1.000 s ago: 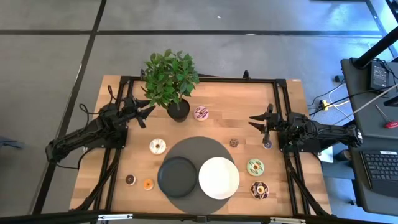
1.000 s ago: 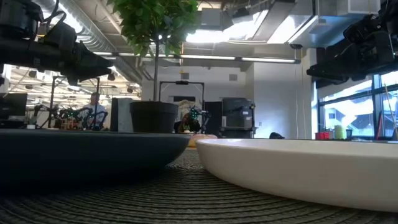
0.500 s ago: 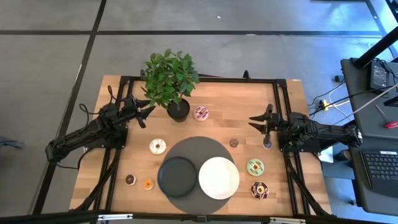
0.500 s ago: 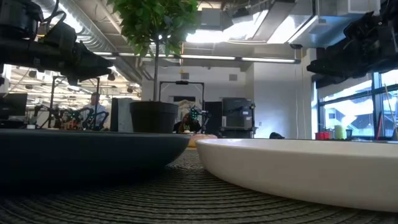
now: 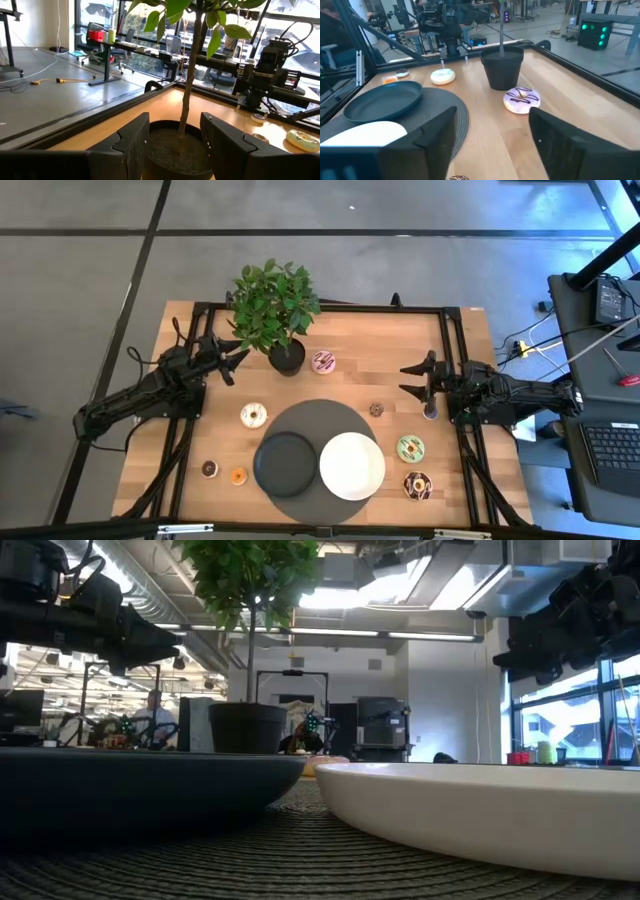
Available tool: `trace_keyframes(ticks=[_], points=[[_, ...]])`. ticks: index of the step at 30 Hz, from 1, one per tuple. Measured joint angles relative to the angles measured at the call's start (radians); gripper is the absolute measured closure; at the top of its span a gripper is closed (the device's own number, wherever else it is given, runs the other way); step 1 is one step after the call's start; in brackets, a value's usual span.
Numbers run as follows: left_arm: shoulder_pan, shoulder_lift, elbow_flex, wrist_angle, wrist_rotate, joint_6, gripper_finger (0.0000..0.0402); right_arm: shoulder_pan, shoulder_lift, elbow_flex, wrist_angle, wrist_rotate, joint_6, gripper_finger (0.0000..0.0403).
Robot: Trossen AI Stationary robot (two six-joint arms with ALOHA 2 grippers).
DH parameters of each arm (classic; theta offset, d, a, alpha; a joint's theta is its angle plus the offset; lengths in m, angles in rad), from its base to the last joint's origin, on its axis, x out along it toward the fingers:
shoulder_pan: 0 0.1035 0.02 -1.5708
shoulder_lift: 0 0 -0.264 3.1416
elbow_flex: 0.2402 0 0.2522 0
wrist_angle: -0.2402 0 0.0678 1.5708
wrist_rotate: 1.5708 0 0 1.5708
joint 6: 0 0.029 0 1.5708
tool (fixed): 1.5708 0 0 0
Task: Pick & Place donuts
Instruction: Put the big green donut into the white plate
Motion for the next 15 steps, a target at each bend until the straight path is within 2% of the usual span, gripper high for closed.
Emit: trace_keyframes(ticks=[7, 9, 12, 15], points=[[0.0, 0.0, 0.0, -0.005, 0.004, -0.036, 0.0227, 0.0, 0.0, 0.0, 0.0, 0.001, -0.009, 0.0121], [0.0, 0.002, 0.0, -0.012, 0.052, -0.066, 0.023, 0.0, 0.0, 0.0, 0.001, 0.001, -0.03, 0.0121], [-0.02, 0.021, 0.004, 0.0, 0.187, -0.053, 0.0236, 0.0, 0.0, 0.0, 0.001, 0.001, -0.044, 0.0121], [-0.052, 0.053, 0.005, 0.001, 0.212, -0.049, 0.0243, 0.0, 0.0, 0.0, 0.001, 0.001, -0.059, 0.0121]])
